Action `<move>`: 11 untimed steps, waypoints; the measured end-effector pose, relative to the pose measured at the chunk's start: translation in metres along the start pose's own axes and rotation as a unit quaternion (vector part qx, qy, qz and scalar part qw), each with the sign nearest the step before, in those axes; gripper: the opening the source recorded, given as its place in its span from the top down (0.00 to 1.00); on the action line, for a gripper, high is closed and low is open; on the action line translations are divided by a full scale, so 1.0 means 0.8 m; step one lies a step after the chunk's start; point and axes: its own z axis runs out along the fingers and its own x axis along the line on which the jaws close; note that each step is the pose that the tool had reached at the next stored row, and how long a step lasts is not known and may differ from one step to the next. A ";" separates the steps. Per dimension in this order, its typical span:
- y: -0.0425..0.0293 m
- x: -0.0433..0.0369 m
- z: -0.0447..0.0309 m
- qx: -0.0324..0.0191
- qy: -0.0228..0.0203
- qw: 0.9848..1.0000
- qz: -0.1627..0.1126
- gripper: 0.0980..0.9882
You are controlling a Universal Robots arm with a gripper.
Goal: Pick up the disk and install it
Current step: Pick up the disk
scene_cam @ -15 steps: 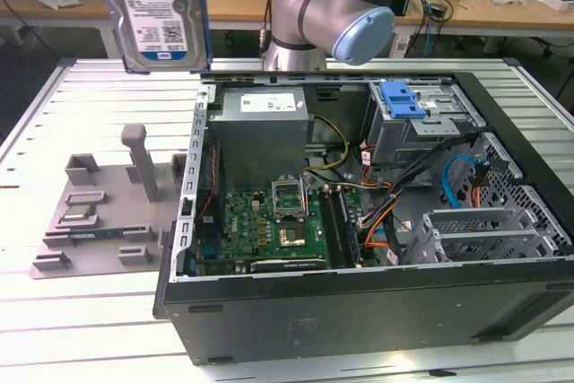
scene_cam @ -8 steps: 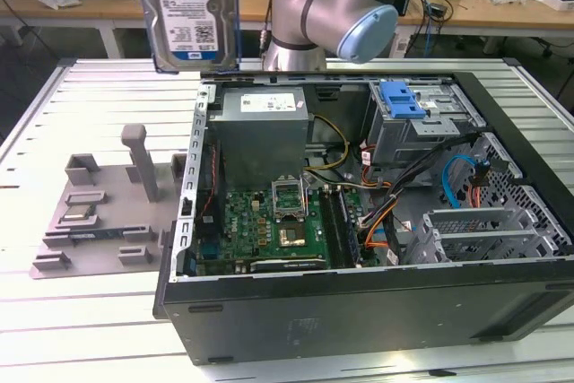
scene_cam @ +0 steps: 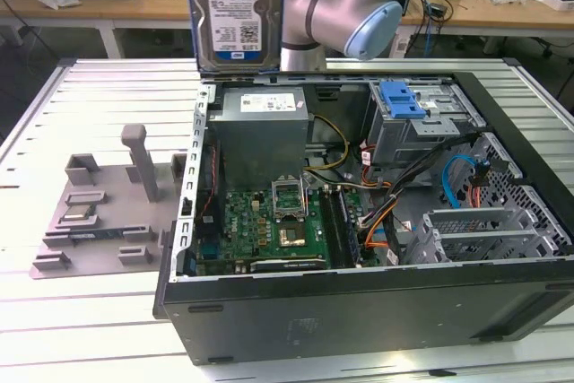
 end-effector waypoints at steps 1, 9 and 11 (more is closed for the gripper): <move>-0.0061 0.000 -0.0002 0.000 0.000 1.000 0.000 0.70; -0.0579 0.000 -0.0016 -0.002 0.000 1.000 0.000 0.70; -0.0667 0.000 -0.0018 -0.002 0.000 1.000 0.000 0.70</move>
